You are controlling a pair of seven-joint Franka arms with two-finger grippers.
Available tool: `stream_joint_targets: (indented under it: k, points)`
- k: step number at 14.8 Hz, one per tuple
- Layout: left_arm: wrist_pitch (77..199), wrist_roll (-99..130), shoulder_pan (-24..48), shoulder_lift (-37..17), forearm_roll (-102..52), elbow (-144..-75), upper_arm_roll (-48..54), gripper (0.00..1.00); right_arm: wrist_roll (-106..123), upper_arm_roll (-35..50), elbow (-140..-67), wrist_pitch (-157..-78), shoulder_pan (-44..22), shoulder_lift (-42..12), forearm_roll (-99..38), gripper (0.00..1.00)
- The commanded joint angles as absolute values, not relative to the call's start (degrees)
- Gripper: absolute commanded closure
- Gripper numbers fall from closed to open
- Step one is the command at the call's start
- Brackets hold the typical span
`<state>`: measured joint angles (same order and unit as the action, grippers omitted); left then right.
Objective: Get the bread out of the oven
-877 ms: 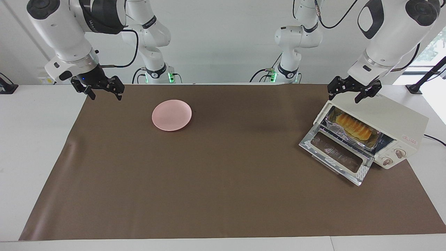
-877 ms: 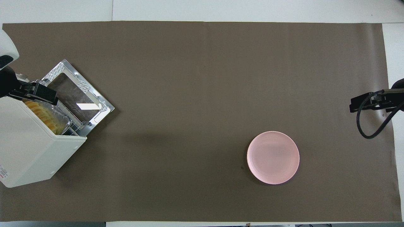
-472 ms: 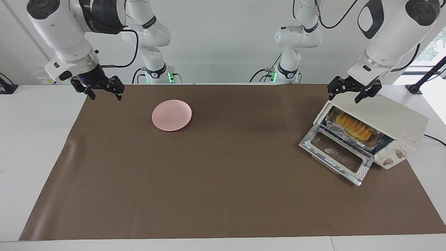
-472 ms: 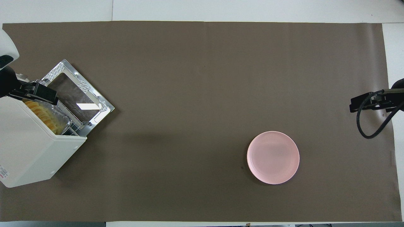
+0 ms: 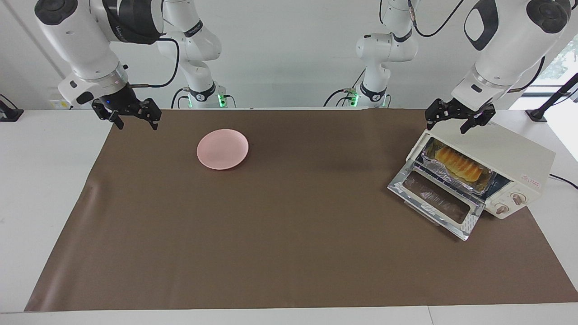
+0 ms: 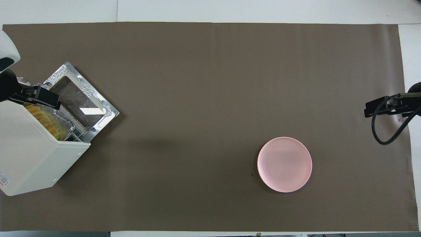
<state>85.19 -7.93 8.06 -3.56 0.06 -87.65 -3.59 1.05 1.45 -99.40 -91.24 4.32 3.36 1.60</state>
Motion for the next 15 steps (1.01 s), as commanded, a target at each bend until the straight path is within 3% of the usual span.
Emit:
stream_joint_targets:
  k: [1,5,7,10,12,15]
  points:
    - [86.7,-7.5,7.7,-2.1,1.0,-90.1,-3.4,0.00,0.4,1.9,-100.3,-91.3,5.0,4.4,1.8,0.00]
    - [89.6,-5.2,6.1,-3.3,0.8,-89.4,-3.5,0.00,0.4,1.9,-100.3,-91.4,5.0,4.4,1.8,0.00]
    - [89.3,-2.1,6.1,-8.6,0.5,-85.5,-3.6,0.00,0.4,1.9,-100.3,-91.4,5.0,4.4,1.8,0.00]
    - [87.9,8.9,6.1,-19.0,0.8,-74.0,-3.8,0.00,0.4,1.9,-100.3,-91.3,5.0,4.4,1.8,0.00]
    - [90.2,13.8,6.4,-21.8,0.9,-73.0,-5.4,0.00,0.4,1.9,-100.3,-91.3,5.0,4.4,1.8,0.00]
    - [95.3,17.8,6.8,-22.4,4.0,-77.4,-6.2,0.00,0.4,1.9,-100.3,-91.3,5.0,4.4,1.8,0.00]
